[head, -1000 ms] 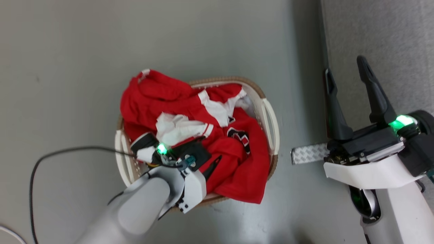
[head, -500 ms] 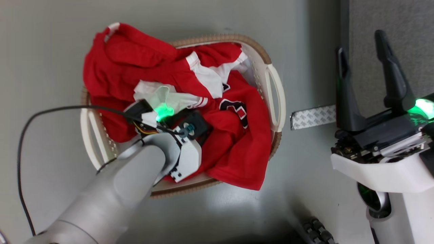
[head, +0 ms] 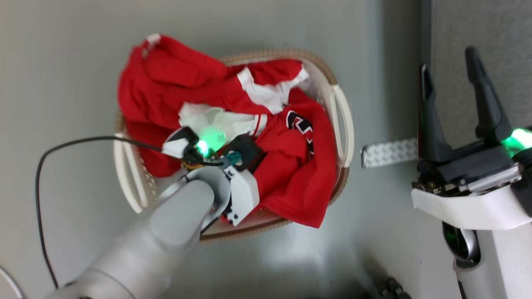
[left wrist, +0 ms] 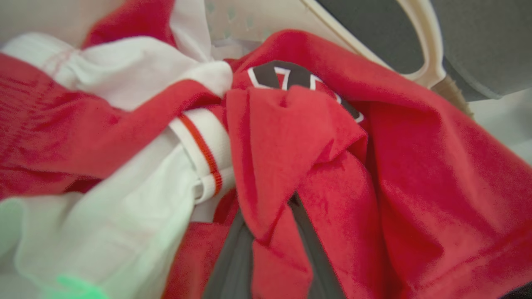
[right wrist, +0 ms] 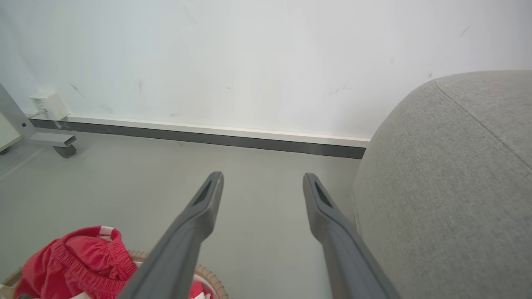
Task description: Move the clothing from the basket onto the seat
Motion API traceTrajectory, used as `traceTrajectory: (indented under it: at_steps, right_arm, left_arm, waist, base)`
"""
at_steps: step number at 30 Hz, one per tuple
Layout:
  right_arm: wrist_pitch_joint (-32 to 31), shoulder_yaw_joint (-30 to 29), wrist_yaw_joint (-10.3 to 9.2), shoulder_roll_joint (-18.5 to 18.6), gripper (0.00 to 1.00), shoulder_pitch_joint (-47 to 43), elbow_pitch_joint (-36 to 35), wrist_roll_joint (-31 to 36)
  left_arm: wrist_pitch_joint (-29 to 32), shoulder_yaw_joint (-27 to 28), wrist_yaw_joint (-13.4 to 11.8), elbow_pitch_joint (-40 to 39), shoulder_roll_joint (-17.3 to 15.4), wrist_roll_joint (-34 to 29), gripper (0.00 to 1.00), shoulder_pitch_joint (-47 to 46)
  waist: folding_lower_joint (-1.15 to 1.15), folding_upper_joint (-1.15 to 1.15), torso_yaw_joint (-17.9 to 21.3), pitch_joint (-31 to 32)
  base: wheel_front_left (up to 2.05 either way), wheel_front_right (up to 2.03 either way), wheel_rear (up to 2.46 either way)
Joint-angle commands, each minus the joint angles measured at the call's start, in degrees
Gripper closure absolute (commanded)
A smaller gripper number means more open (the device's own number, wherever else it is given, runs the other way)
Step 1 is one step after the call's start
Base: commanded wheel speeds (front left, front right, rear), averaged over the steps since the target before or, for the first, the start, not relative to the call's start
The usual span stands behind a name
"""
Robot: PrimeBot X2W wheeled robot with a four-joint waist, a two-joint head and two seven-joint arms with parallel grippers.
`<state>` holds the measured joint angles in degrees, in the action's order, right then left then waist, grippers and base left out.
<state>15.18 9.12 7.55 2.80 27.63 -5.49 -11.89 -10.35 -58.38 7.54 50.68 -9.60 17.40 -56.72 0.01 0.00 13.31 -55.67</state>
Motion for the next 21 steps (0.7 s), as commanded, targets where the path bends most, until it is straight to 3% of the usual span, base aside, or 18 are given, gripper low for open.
traceTrajectory:
  at_steps: [1, 8, 13, 21]
  right_arm:
    - [0.0, -0.7, -0.12, 0.2, 0.0, -1.6, 1.6, 0.6]
    - [0.0, -3.7, -0.12, 0.2, 0.0, -8.0, 8.7, 1.7]
    - [0.0, -5.1, -0.12, 0.2, 0.0, -12.3, 12.4, 2.2]
    - [0.0, -6.4, -0.12, 0.2, 0.0, -17.9, 16.3, 2.0]
  left_arm:
    - [-1.1, 0.2, -0.1, -0.2, -0.3, 2.7, 1.0, 2.5]
    - [-1.0, -0.9, -0.1, -5.7, -1.9, 13.8, 1.0, 11.3]
    - [-0.5, 0.5, -0.3, -11.1, -3.7, 19.2, 1.0, 16.6]
    - [1.2, 3.2, -4.8, -23.0, -7.0, 23.8, 1.0, 24.0]
  waist:
    - [-0.01, 0.0, -2.4, 6.9]
    - [-0.01, 0.0, -7.5, 24.9]
    - [-0.01, 0.0, -10.5, 33.9]
    - [-0.01, 0.0, -13.1, 44.5]
  base:
    - [0.0, 0.0, 0.0]
    - [0.0, 0.0, 0.0]
    - [0.0, 0.0, 0.0]
    - [0.0, 0.0, 0.0]
